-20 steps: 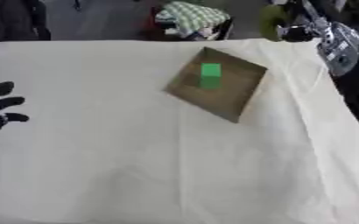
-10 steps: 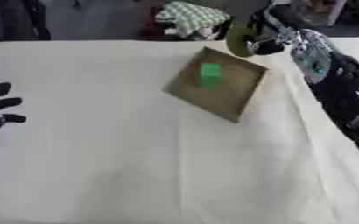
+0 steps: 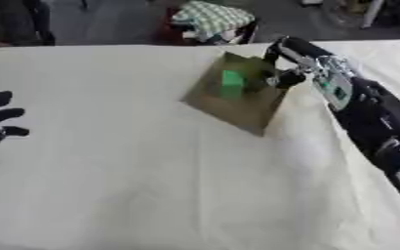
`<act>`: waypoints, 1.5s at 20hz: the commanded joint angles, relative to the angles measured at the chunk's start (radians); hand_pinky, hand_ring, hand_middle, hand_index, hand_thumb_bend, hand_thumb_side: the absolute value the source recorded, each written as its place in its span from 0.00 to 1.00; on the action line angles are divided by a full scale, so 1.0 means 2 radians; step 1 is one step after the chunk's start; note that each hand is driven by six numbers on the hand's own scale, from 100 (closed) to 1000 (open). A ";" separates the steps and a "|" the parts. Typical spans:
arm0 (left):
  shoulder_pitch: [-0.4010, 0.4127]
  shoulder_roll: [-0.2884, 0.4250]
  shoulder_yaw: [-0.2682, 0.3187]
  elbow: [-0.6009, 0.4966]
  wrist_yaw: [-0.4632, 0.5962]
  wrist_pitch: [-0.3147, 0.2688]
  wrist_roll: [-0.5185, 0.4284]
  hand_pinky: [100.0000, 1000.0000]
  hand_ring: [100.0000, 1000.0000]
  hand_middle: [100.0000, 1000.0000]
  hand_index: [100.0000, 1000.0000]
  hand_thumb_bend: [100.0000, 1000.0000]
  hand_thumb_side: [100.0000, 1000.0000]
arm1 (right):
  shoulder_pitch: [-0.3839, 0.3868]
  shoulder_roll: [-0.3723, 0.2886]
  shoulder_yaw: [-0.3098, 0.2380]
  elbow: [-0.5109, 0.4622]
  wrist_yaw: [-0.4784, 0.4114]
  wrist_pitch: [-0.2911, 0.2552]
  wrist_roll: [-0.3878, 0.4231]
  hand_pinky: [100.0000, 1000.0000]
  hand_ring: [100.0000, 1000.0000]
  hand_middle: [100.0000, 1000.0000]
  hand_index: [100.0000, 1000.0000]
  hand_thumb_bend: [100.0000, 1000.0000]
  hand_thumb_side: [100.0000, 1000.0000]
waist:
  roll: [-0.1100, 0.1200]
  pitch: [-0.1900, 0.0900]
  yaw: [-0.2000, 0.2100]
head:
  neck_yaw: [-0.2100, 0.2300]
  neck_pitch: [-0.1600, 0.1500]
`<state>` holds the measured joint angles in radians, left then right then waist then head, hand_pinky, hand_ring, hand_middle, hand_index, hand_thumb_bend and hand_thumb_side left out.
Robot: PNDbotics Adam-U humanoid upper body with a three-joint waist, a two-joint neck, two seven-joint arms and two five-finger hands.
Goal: Pick up objects on the table and place them in the box.
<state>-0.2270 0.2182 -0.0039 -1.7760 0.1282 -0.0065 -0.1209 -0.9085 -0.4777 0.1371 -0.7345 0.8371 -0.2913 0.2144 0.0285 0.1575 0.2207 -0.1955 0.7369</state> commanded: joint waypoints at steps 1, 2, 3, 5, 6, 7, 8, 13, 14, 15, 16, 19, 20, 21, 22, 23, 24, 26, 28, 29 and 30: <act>-0.006 0.008 0.004 -0.007 0.000 -0.001 0.000 0.56 0.71 0.77 0.70 0.02 0.61 | -0.011 -0.014 0.000 -0.016 -0.004 -0.013 0.023 0.84 0.82 0.90 0.98 0.42 0.11 | 0.000 -0.007 -0.001 | 0.001 -0.006; -0.006 0.008 0.004 -0.007 0.000 -0.001 0.000 0.56 0.71 0.77 0.70 0.02 0.61 | -0.011 -0.017 -0.001 -0.025 -0.010 -0.016 0.028 0.84 0.82 0.91 0.99 0.44 0.12 | 0.000 -0.007 -0.002 | 0.002 -0.007; -0.006 0.008 0.004 -0.007 0.000 -0.001 0.000 0.56 0.71 0.77 0.70 0.02 0.61 | -0.012 -0.021 -0.002 -0.035 -0.018 -0.018 0.032 0.84 0.82 0.92 0.99 0.46 0.15 | 0.000 -0.007 -0.003 | 0.002 -0.006; -0.006 0.009 0.005 -0.007 -0.001 -0.001 0.001 0.56 0.71 0.77 0.70 0.02 0.61 | -0.014 -0.030 -0.005 -0.057 -0.033 -0.019 0.033 0.84 0.82 0.91 0.98 0.47 0.17 | 0.000 -0.008 -0.004 | 0.002 -0.006; -0.006 0.009 0.005 -0.007 -0.001 -0.001 0.001 0.56 0.71 0.77 0.70 0.02 0.61 | -0.014 -0.035 -0.006 -0.070 -0.042 -0.020 0.032 0.84 0.82 0.91 0.98 0.47 0.17 | 0.000 -0.008 -0.005 | 0.003 -0.006; -0.006 0.009 0.005 -0.007 -0.001 -0.001 0.001 0.56 0.71 0.77 0.70 0.02 0.61 | -0.015 -0.039 -0.007 -0.082 -0.050 -0.020 0.030 0.82 0.81 0.88 0.97 0.46 0.18 | 0.000 -0.008 -0.007 | 0.004 -0.006; -0.006 0.010 0.006 -0.007 -0.001 -0.001 0.002 0.56 0.71 0.77 0.70 0.02 0.61 | -0.016 -0.045 -0.011 -0.095 -0.059 -0.023 0.024 0.82 0.80 0.87 0.96 0.45 0.19 | 0.000 -0.008 -0.009 | 0.005 -0.006; -0.005 0.012 0.009 -0.007 -0.002 -0.002 0.005 0.56 0.71 0.77 0.70 0.02 0.61 | -0.006 -0.078 -0.023 -0.167 -0.103 -0.027 -0.016 0.75 0.74 0.80 0.93 0.42 0.25 | -0.001 -0.007 -0.018 | 0.012 -0.007; -0.005 0.012 0.010 -0.007 -0.002 -0.002 0.006 0.56 0.71 0.77 0.70 0.02 0.61 | -0.001 -0.086 -0.030 -0.181 -0.112 -0.027 -0.025 0.74 0.73 0.79 0.93 0.42 0.26 | -0.002 -0.007 -0.022 | 0.015 -0.008; -0.004 0.012 0.011 -0.007 -0.002 -0.002 0.007 0.56 0.71 0.77 0.70 0.02 0.62 | 0.007 -0.094 -0.041 -0.196 -0.121 -0.029 -0.033 0.73 0.73 0.78 0.92 0.42 0.27 | -0.002 -0.006 -0.025 | 0.017 -0.008; -0.004 0.013 0.012 -0.007 -0.003 -0.002 0.008 0.56 0.71 0.77 0.70 0.02 0.62 | 0.016 -0.103 -0.052 -0.209 -0.129 -0.030 -0.042 0.72 0.72 0.77 0.92 0.42 0.27 | -0.003 -0.006 -0.028 | 0.019 -0.008; -0.004 0.014 0.015 -0.007 -0.003 -0.003 0.012 0.56 0.71 0.77 0.70 0.02 0.62 | 0.049 -0.126 -0.078 -0.251 -0.155 -0.017 -0.067 0.66 0.66 0.72 0.89 0.43 0.27 | -0.003 -0.004 -0.037 | 0.027 -0.010; -0.004 0.014 0.016 -0.007 -0.004 -0.003 0.013 0.56 0.71 0.77 0.70 0.02 0.62 | 0.062 -0.131 -0.089 -0.265 -0.164 -0.009 -0.076 0.63 0.64 0.70 0.87 0.43 0.26 | -0.004 -0.003 -0.039 | 0.029 -0.010; -0.004 0.015 0.018 -0.008 -0.004 -0.003 0.014 0.56 0.71 0.77 0.70 0.02 0.62 | 0.076 -0.132 -0.098 -0.280 -0.173 -0.002 -0.085 0.61 0.63 0.69 0.86 0.44 0.26 | -0.004 -0.002 -0.043 | 0.031 -0.011; -0.004 0.015 0.019 -0.008 -0.004 -0.003 0.016 0.56 0.71 0.77 0.70 0.02 0.62 | 0.091 -0.129 -0.106 -0.294 -0.181 0.004 -0.094 0.59 0.62 0.69 0.86 0.43 0.26 | -0.004 -0.001 -0.046 | 0.034 -0.013; -0.004 0.015 0.021 -0.008 -0.005 -0.003 0.017 0.56 0.71 0.77 0.70 0.02 0.62 | 0.105 -0.125 -0.113 -0.309 -0.190 0.010 -0.103 0.58 0.61 0.69 0.85 0.43 0.26 | -0.005 0.001 -0.049 | 0.038 -0.014; -0.004 0.015 0.022 -0.008 -0.005 -0.003 0.019 0.56 0.71 0.77 0.70 0.02 0.62 | 0.119 -0.121 -0.118 -0.322 -0.199 0.016 -0.111 0.58 0.61 0.69 0.84 0.42 0.26 | -0.004 0.002 -0.052 | 0.042 -0.015; -0.005 0.016 0.024 -0.008 -0.005 -0.004 0.021 0.56 0.71 0.77 0.70 0.02 0.62 | 0.146 -0.110 -0.126 -0.349 -0.215 0.028 -0.128 0.57 0.61 0.68 0.84 0.42 0.26 | -0.004 0.005 -0.059 | 0.049 -0.016; -0.006 0.016 0.026 -0.009 -0.006 -0.004 0.023 0.56 0.71 0.77 0.70 0.02 0.62 | 0.172 -0.096 -0.129 -0.376 -0.232 0.041 -0.144 0.57 0.61 0.67 0.83 0.42 0.26 | -0.004 0.008 -0.063 | 0.054 -0.018; -0.006 0.016 0.027 -0.009 -0.006 -0.004 0.024 0.56 0.72 0.77 0.70 0.02 0.62 | 0.186 -0.085 -0.130 -0.390 -0.240 0.047 -0.153 0.56 0.60 0.66 0.83 0.41 0.25 | -0.003 0.009 -0.064 | 0.056 -0.019; -0.007 0.015 0.027 -0.009 -0.006 -0.005 0.025 0.56 0.72 0.77 0.70 0.02 0.62 | 0.200 -0.074 -0.133 -0.400 -0.249 0.052 -0.161 0.56 0.60 0.66 0.83 0.41 0.25 | -0.003 0.011 -0.065 | 0.058 -0.020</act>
<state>-0.2277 0.2270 0.0395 -1.7766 0.1225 -0.0149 -0.0778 -0.5005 -0.6247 -0.1131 -1.4873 0.3659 -0.1999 -0.0858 0.0231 0.1912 0.0903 -0.0873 0.7101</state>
